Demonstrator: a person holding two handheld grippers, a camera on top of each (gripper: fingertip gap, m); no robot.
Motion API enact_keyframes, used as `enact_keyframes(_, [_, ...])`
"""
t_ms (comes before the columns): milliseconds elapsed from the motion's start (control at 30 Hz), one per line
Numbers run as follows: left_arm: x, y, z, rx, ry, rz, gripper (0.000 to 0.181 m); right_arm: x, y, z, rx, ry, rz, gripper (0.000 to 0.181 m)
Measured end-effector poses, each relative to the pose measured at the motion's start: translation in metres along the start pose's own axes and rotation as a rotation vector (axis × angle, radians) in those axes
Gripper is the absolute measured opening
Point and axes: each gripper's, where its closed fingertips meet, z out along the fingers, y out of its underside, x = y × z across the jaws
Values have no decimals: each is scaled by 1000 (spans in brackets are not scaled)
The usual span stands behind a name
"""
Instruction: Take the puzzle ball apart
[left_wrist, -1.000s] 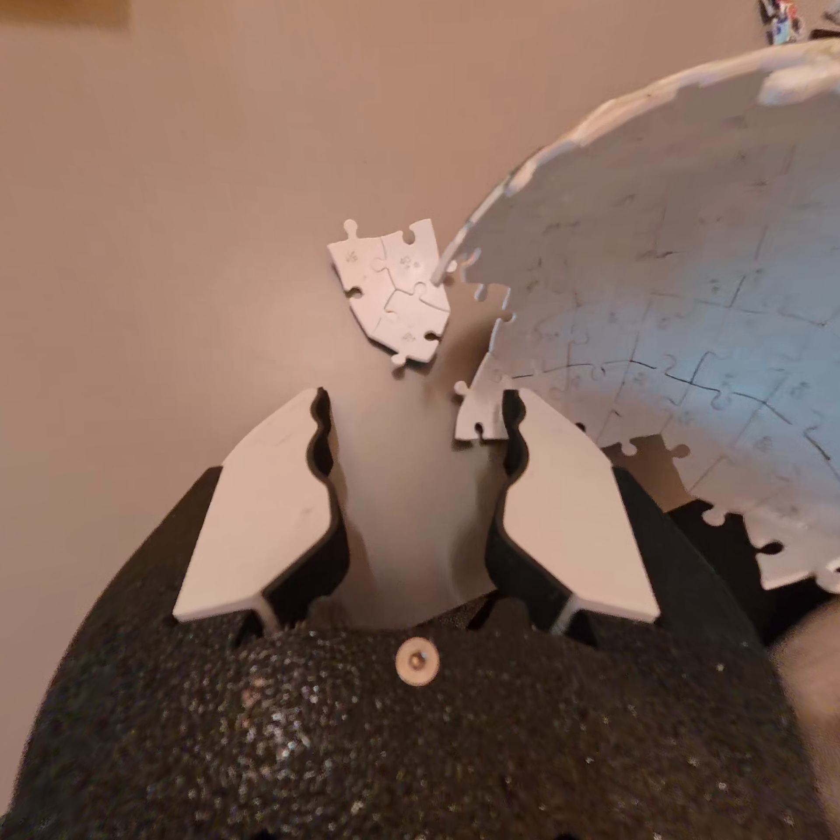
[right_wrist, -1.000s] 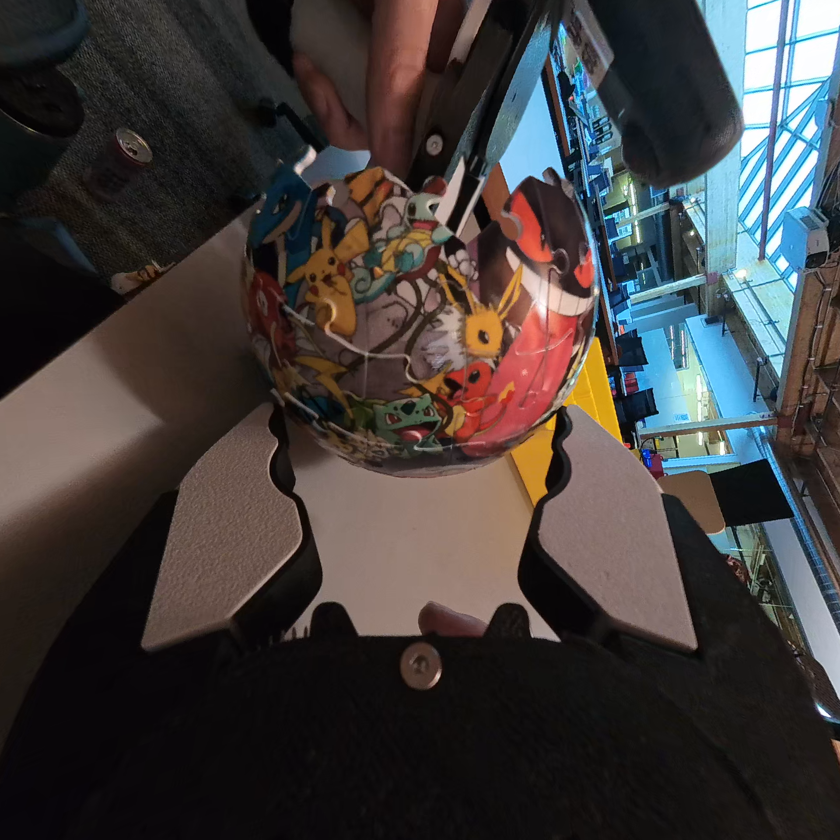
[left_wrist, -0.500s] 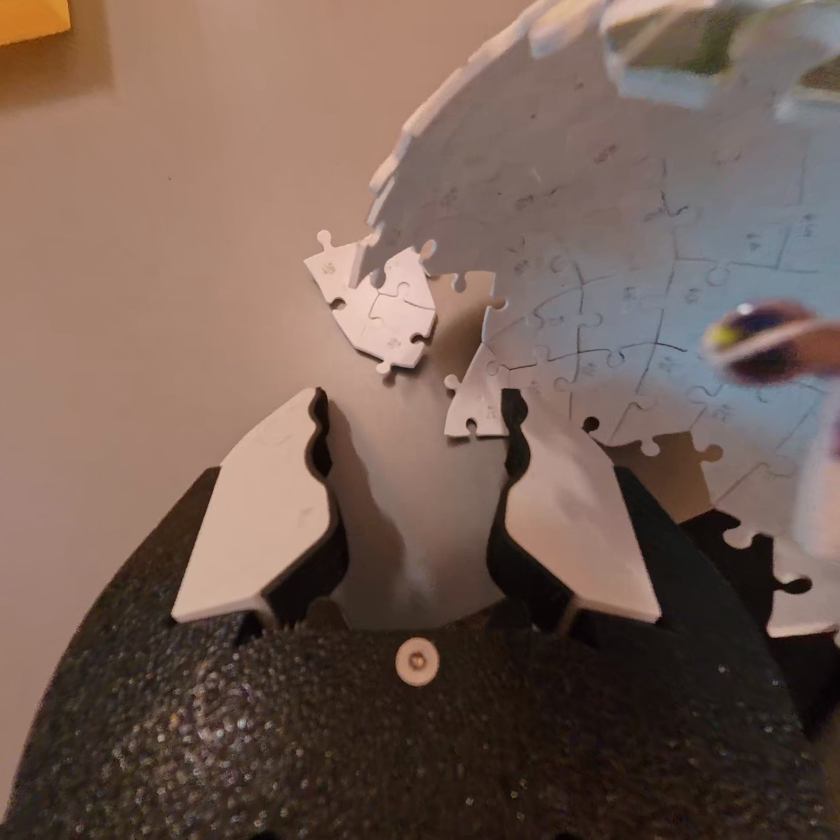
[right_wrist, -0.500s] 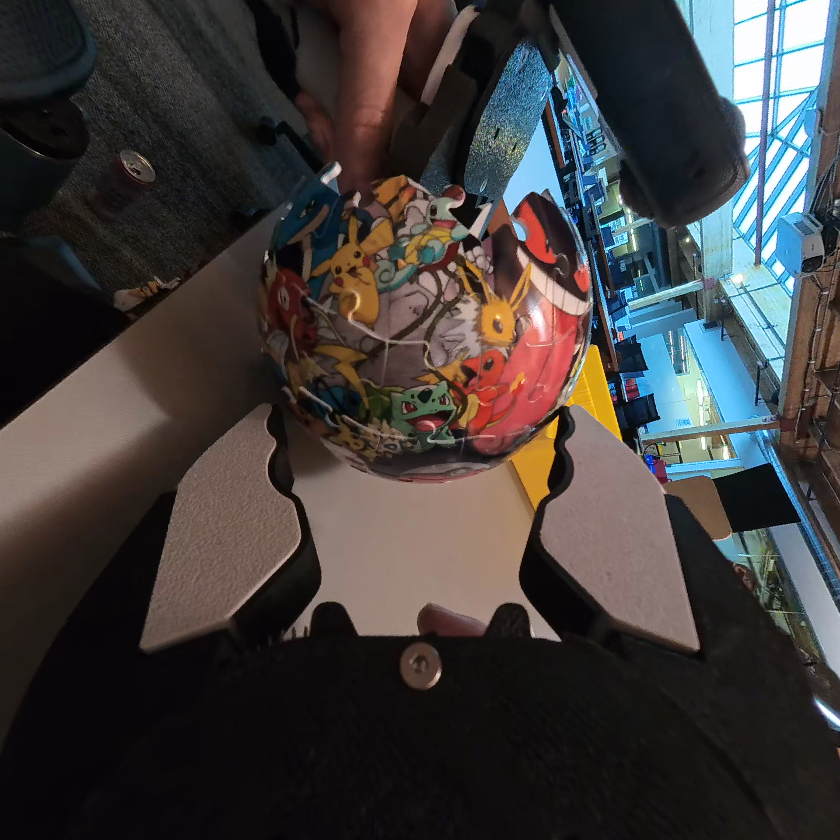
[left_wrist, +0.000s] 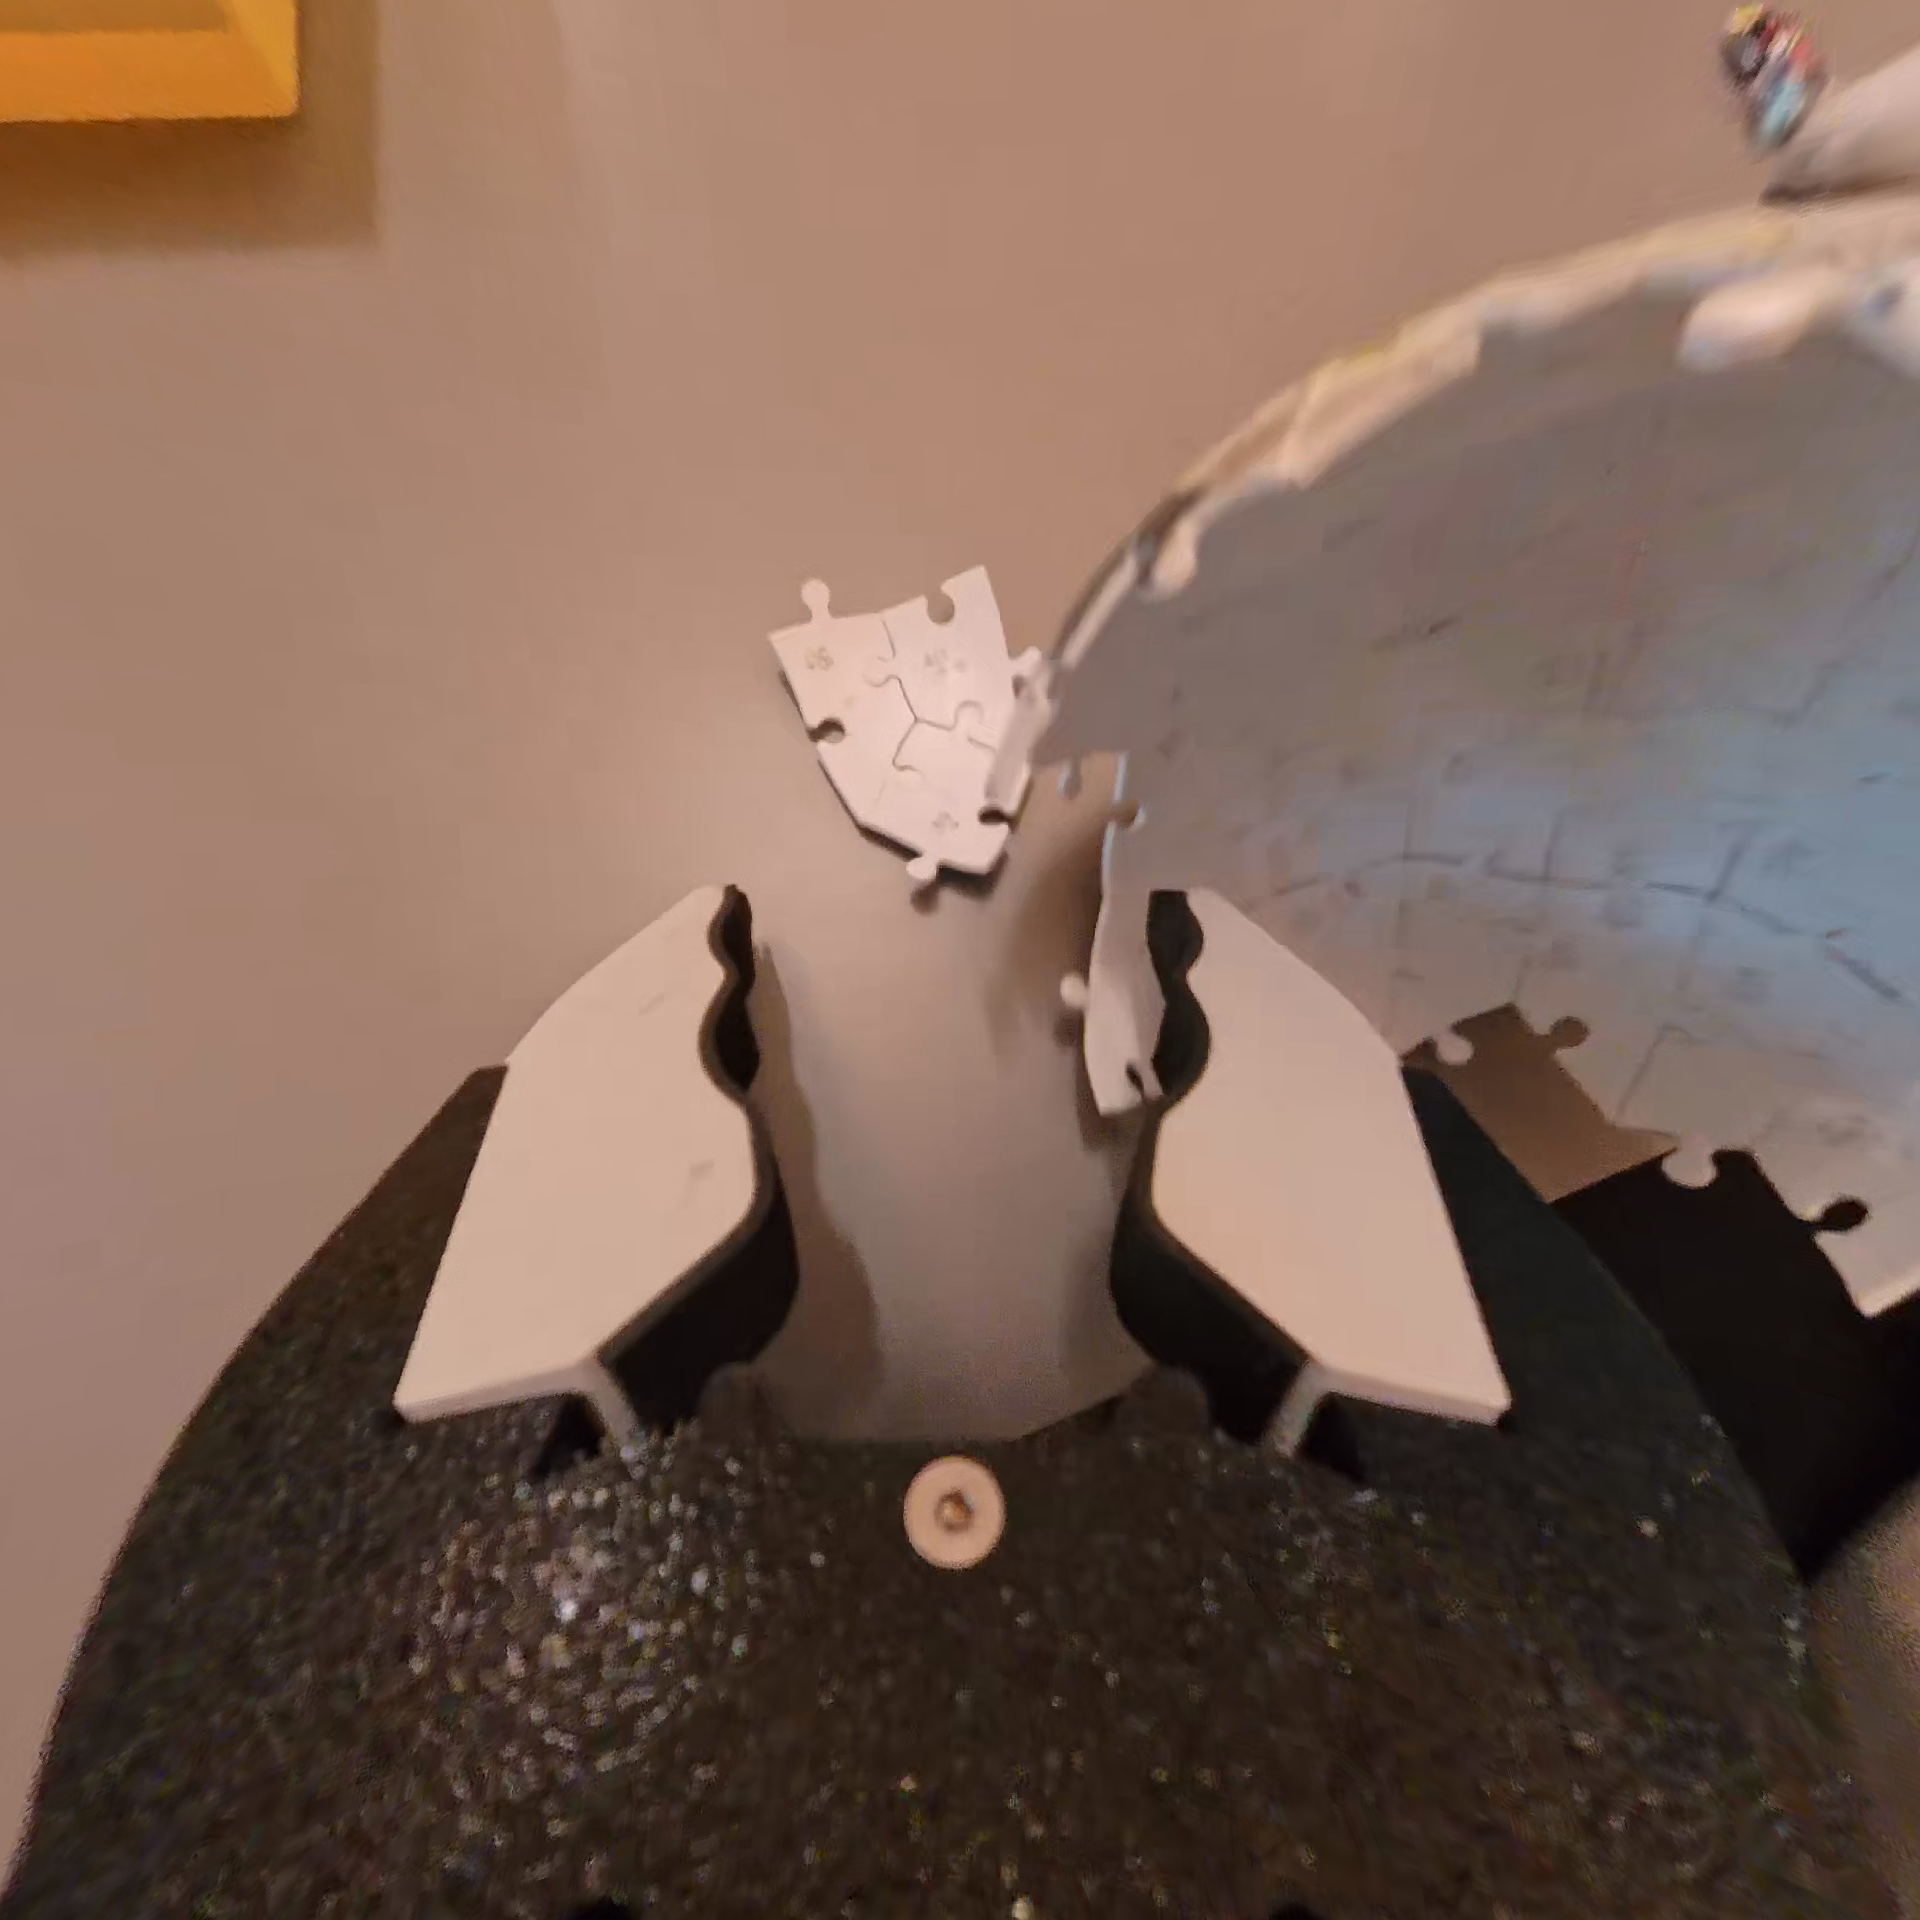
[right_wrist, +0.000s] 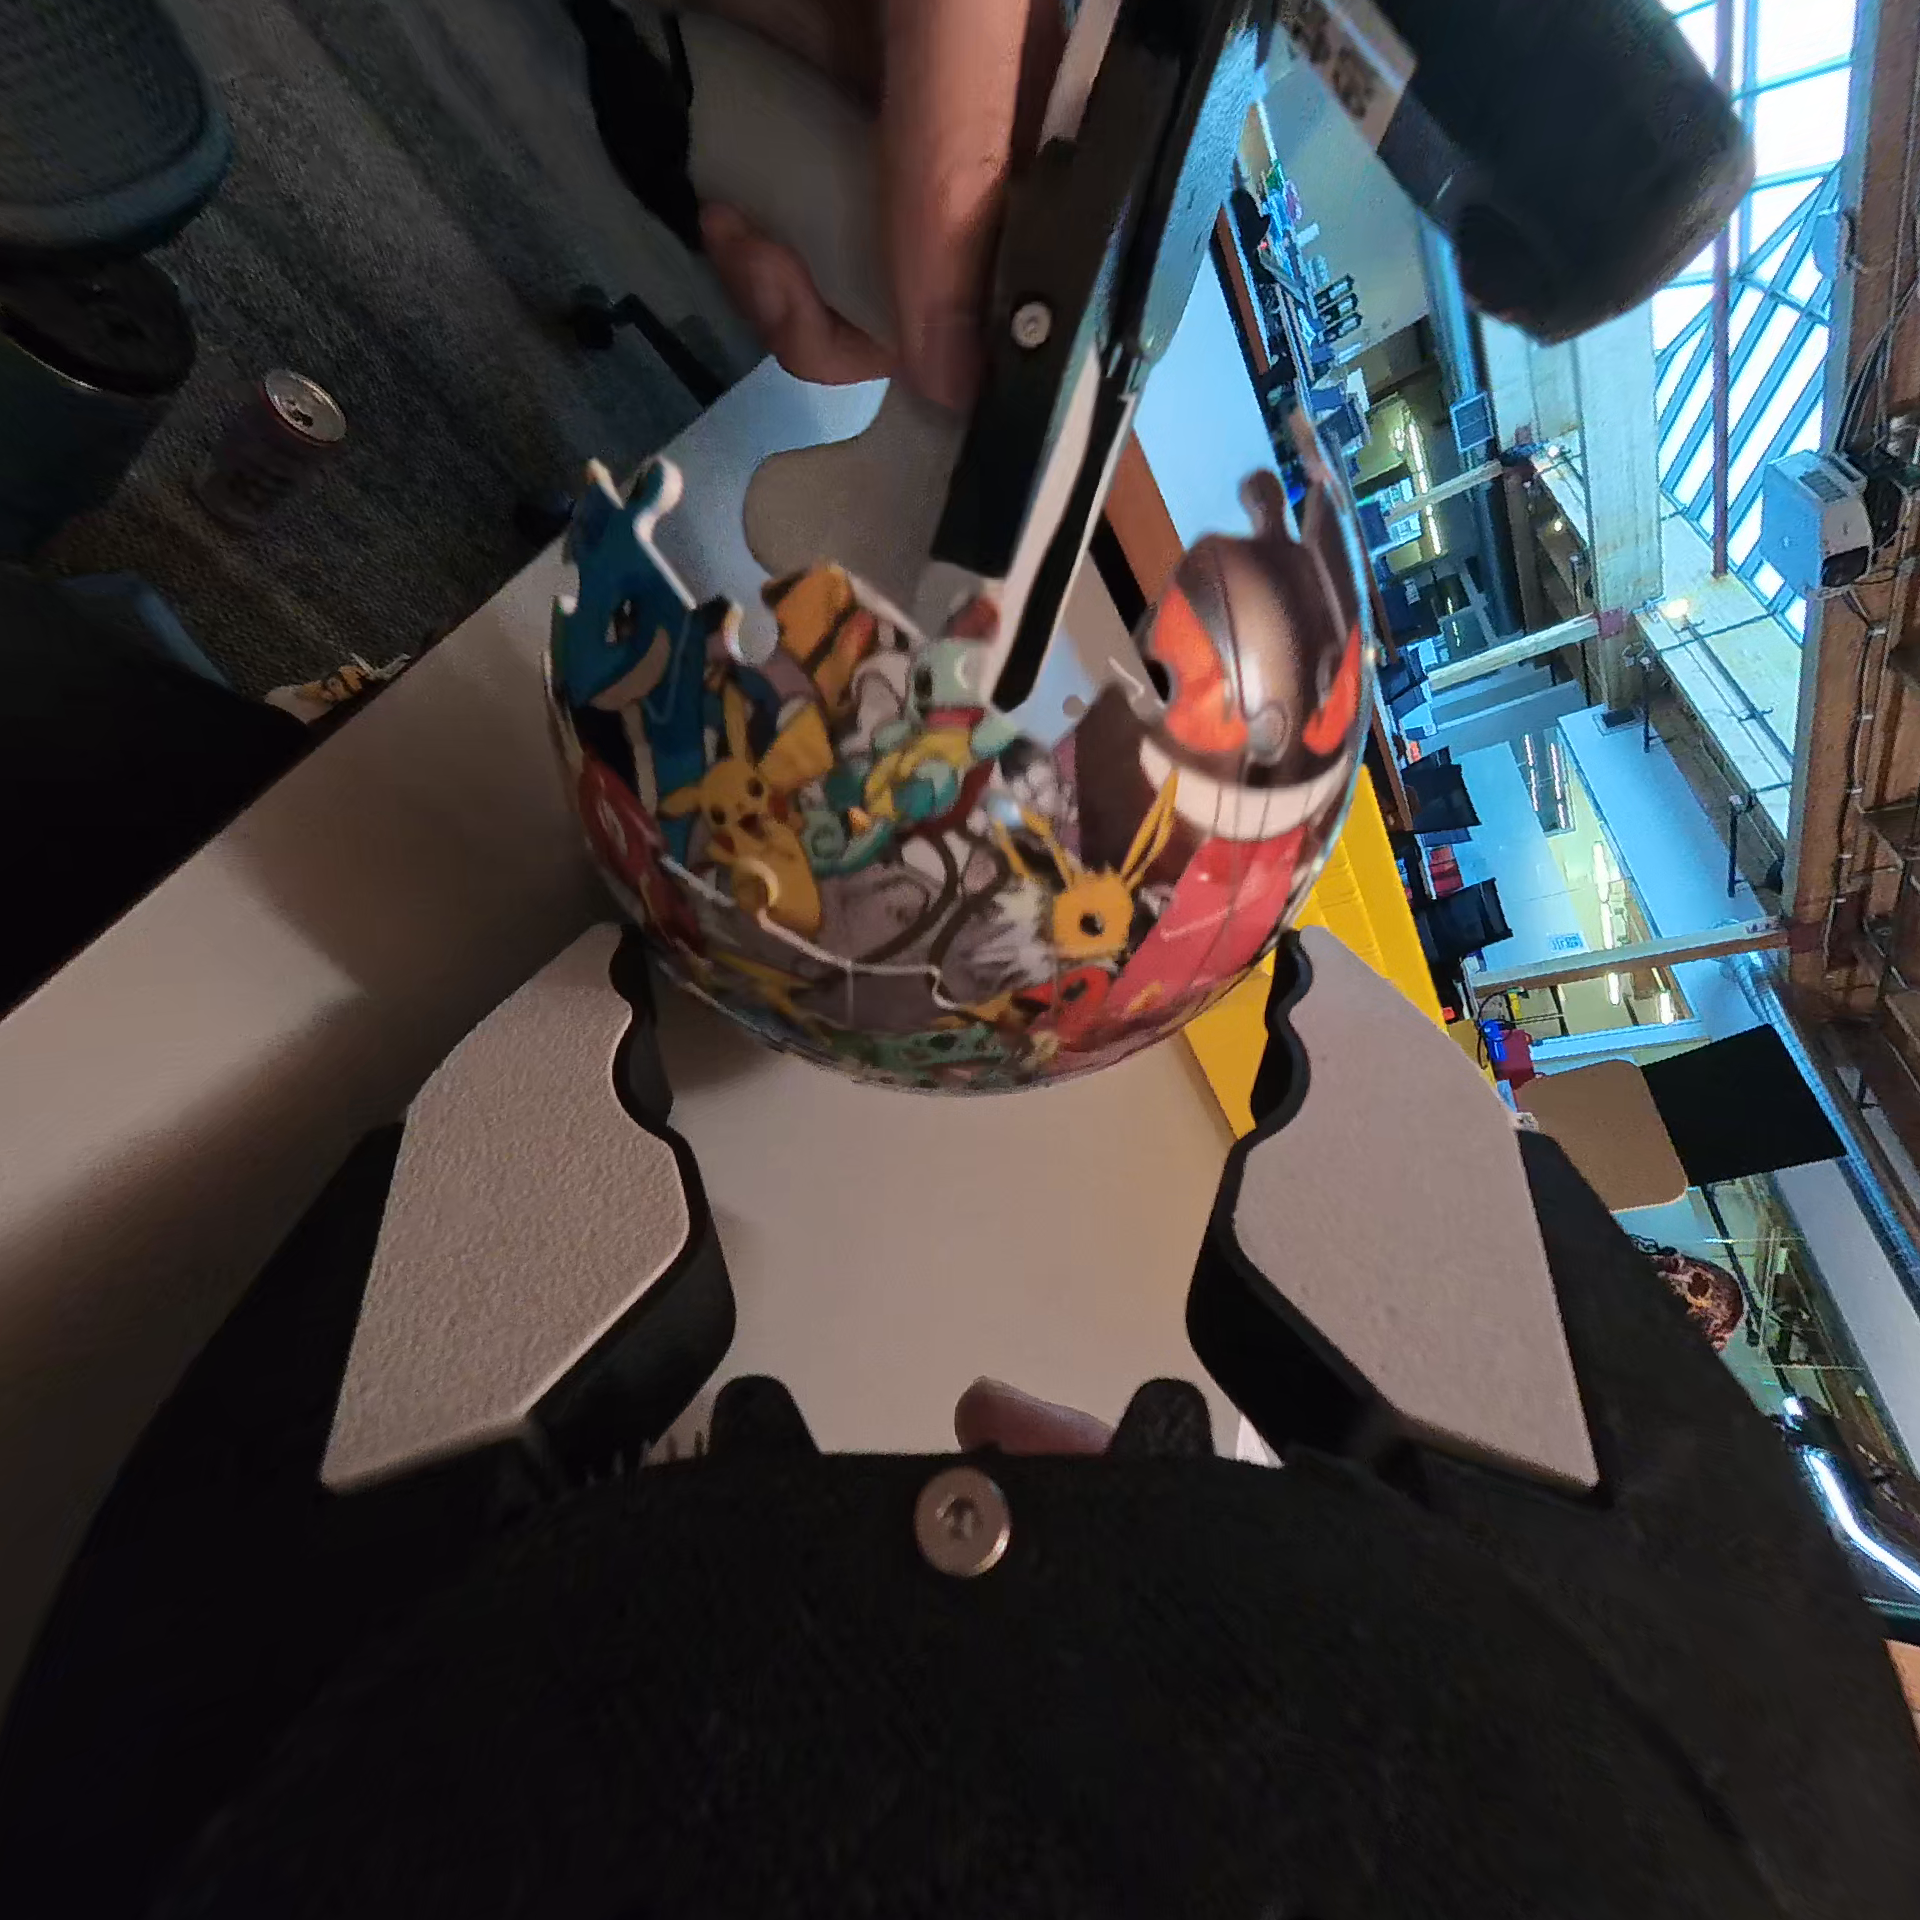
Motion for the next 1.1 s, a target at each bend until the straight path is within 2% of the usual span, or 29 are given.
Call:
enact_keyframes(133, [-1, -8, -5, 57, 32, -57, 73, -3, 0, 1, 0, -2, 6, 112])
enact_keyframes(467, [1, -4, 4, 3, 18, -10, 66, -6, 1, -2, -1, 8, 52, 109])
enact_keyframes(667, [1, 2, 12, -138, -6, 107, 66, -7, 4, -2, -22, -9, 97, 106])
enact_keyframes(733, [1, 1, 13, -172, -17, 150, 67, -10, 1, -5, -16, -44, 160, 112])
enact_keyframes(867, [-1, 2, 15, -257, -15, 210, 67, -11, -5, -9, 11, -93, 297, 111])
enact_keyframes(1033, [-3, 3, 13, -370, 13, 231, 67, -5, -6, -6, 3, -65, 298, 115])
enact_keyframes(1100, [-2, -4, 10, -361, 21, 220, 67, -7, -6, -5, -3, -60, 281, 115])
